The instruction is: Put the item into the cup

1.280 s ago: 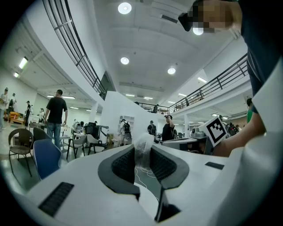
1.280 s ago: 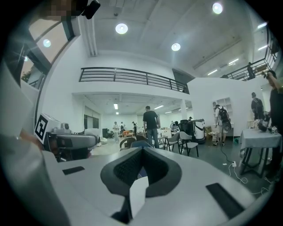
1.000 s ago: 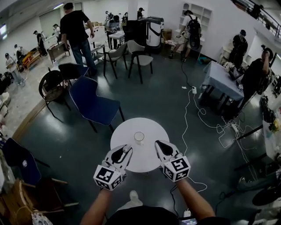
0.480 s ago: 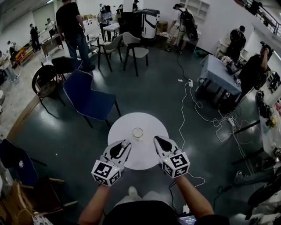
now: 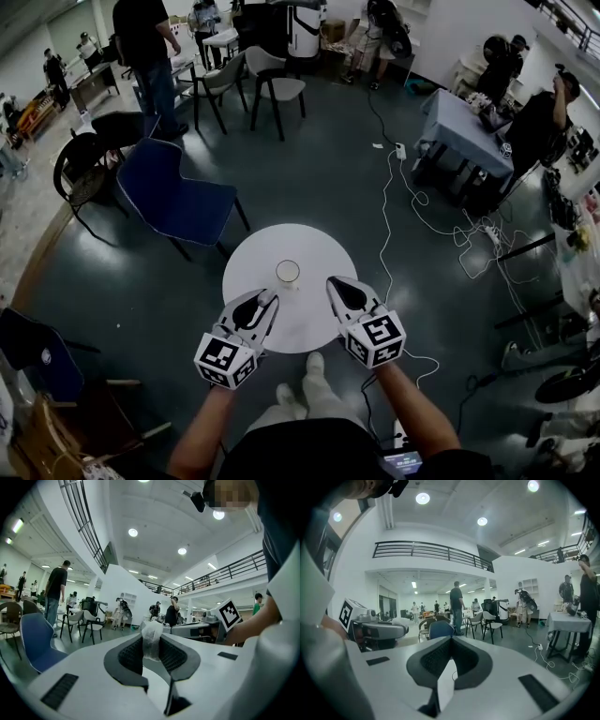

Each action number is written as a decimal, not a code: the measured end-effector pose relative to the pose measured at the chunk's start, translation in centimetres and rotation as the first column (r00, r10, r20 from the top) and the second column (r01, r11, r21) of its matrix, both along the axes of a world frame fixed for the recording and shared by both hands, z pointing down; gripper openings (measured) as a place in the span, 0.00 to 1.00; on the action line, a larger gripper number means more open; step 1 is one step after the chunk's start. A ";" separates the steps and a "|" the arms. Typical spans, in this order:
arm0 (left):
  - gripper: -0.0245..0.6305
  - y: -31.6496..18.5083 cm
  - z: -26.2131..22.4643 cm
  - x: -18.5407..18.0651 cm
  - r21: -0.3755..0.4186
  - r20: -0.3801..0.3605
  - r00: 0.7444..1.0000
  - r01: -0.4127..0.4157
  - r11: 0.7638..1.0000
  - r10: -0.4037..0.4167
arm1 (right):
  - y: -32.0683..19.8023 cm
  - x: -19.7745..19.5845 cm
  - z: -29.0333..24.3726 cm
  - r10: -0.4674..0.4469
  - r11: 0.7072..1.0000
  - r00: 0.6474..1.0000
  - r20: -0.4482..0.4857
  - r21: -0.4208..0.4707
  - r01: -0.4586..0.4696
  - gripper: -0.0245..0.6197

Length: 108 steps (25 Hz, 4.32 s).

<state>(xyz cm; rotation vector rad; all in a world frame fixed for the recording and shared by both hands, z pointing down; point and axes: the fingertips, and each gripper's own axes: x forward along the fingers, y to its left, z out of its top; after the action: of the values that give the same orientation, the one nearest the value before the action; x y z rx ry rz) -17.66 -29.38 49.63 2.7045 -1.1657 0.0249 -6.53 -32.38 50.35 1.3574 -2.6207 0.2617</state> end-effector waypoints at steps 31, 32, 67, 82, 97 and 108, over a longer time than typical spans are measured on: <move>0.17 -18.2 18.1 6.6 -0.142 0.206 0.978 0.006 0.990 0.024 | -12.8 5.0 17.3 -0.101 0.971 0.994 -0.040 -0.223 0.090 0.06; 0.17 -18.9 18.7 6.7 -0.151 0.212 0.977 0.009 0.988 0.023 | -13.1 5.2 17.7 -0.101 0.969 0.994 -0.038 -0.231 0.090 0.06; 0.30 -26.9 34.0 8.1 -0.324 0.303 0.951 0.048 0.945 0.055 | -17.7 9.6 27.1 -0.096 0.930 0.994 -0.052 -0.362 0.071 0.06; 0.25 -25.8 29.6 7.3 -0.290 0.272 0.962 0.059 0.955 0.023 | -17.9 8.0 24.1 -0.100 0.941 0.994 -0.049 -0.329 0.079 0.06; 0.09 -20.6 18.4 6.4 -0.185 0.209 0.978 0.059 0.981 -0.019 | -16.2 5.4 14.7 -0.109 0.973 0.993 -0.052 -0.209 0.096 0.06; 0.06 -15.3 11.1 4.9 -0.130 0.166 0.986 0.004 0.991 0.018 | -13.6 2.8 7.5 -0.098 0.989 0.994 -0.056 -0.121 0.090 0.06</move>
<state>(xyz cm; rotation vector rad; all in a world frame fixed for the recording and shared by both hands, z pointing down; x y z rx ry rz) -12.79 -44.70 60.74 2.6325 -1.1553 0.3237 -3.69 -46.00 57.89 1.1817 -2.5655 0.3502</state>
